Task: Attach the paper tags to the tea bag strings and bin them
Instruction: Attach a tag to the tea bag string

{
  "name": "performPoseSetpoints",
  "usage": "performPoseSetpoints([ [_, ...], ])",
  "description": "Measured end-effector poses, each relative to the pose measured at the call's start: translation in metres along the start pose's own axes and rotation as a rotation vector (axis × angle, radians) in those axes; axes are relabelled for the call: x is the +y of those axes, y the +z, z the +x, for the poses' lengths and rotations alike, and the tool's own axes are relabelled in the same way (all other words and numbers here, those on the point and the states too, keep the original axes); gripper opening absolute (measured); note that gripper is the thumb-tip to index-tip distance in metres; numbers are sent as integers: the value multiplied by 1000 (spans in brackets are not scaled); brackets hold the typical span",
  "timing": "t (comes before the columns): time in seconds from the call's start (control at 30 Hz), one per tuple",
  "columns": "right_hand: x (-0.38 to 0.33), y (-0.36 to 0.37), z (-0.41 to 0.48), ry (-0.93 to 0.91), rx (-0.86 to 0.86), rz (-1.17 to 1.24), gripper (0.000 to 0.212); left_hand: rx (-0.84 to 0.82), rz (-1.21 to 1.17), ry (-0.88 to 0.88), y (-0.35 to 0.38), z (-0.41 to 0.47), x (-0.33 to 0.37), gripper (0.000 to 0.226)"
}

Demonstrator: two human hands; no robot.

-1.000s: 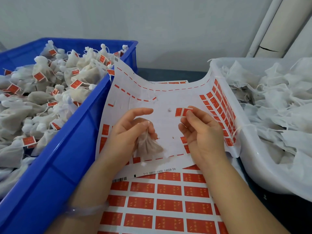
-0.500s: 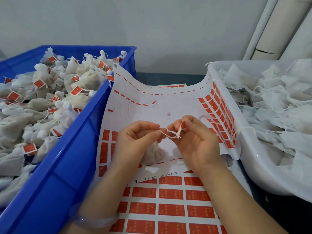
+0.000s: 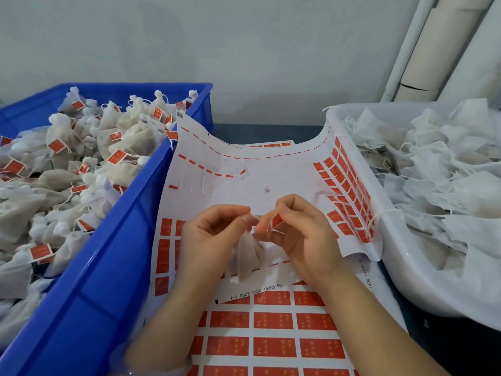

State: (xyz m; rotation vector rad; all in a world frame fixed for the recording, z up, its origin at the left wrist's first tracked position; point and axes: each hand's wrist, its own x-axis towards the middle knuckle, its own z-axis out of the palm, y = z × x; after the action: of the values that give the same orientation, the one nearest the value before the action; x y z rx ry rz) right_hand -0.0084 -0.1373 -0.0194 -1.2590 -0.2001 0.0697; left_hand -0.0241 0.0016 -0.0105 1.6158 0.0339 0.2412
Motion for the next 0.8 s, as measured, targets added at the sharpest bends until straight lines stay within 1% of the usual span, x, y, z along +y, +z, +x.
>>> performPoseSetpoints([
  [0.13, 1, -2, 2, -48, 63, -59, 19, -34, 55, 60, -1, 0, -1, 19],
  [0.27, 1, -4, 2, -113, 126, 13, 18, -66, 127, 114, -3, -2, -4, 20],
  [0.37, -1, -4, 2, -117, 114, 62, 13, -212, 210, 129, -4, -3, -4, 26],
  [0.47, -1, -1, 2, -117, 92, 79, 17, -314, 275, 151, -4, -5, -2, 36],
  [0.57, -3, -2, 1, -128, 112, 76, 17, -330, 275, 173, -5, -6, 1, 48],
  [0.63, -4, -4, 2, -136, 149, 61, 20, -331, 284, 154, -5, -6, 1, 51],
  [0.7, -5, -5, 2, -128, 180, 80, 21, -320, 290, 139, -6, -6, 1, 50],
  [0.8, -6, -4, 2, -106, 196, 123, 22, -330, 254, 129, -6, -6, 3, 41],
])
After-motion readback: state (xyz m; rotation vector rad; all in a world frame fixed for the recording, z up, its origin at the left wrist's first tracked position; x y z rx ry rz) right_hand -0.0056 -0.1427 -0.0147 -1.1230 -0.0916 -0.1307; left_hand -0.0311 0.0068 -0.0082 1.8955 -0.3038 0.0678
